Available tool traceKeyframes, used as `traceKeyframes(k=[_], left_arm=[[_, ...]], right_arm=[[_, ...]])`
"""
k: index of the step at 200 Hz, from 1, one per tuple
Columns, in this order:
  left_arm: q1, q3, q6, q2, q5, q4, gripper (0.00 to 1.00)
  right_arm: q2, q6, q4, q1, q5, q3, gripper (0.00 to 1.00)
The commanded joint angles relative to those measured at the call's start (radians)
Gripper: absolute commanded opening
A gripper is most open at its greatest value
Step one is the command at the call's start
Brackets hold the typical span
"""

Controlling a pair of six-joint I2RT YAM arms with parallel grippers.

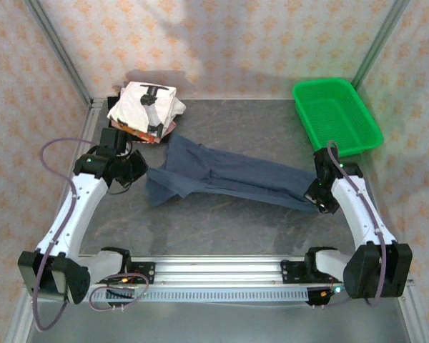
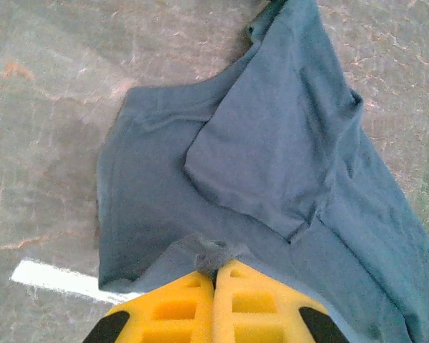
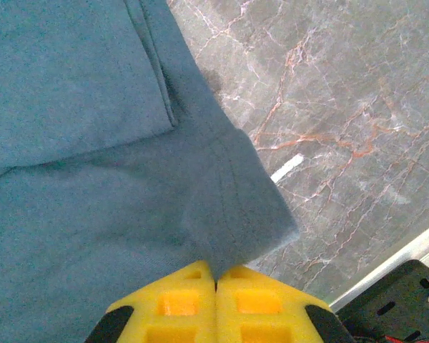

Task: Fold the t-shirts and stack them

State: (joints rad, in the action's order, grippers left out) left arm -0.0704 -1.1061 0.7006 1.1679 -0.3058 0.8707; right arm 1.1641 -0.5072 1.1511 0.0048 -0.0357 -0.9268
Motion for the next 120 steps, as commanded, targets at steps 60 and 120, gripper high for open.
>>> traceKeyframes(k=[60,120], left_arm=[[-0.033,-0.268,-0.250,0.275,-0.001,-0.004,0.00],[-0.108,-0.512,-0.402,0.520,0.046,0.059,0.00]], right_arm=[[0.112,0.074,-0.012,-0.006,0.123,-0.090,0.00],[0.130,0.092,-0.028,-0.008,0.159,-0.070,0.00]])
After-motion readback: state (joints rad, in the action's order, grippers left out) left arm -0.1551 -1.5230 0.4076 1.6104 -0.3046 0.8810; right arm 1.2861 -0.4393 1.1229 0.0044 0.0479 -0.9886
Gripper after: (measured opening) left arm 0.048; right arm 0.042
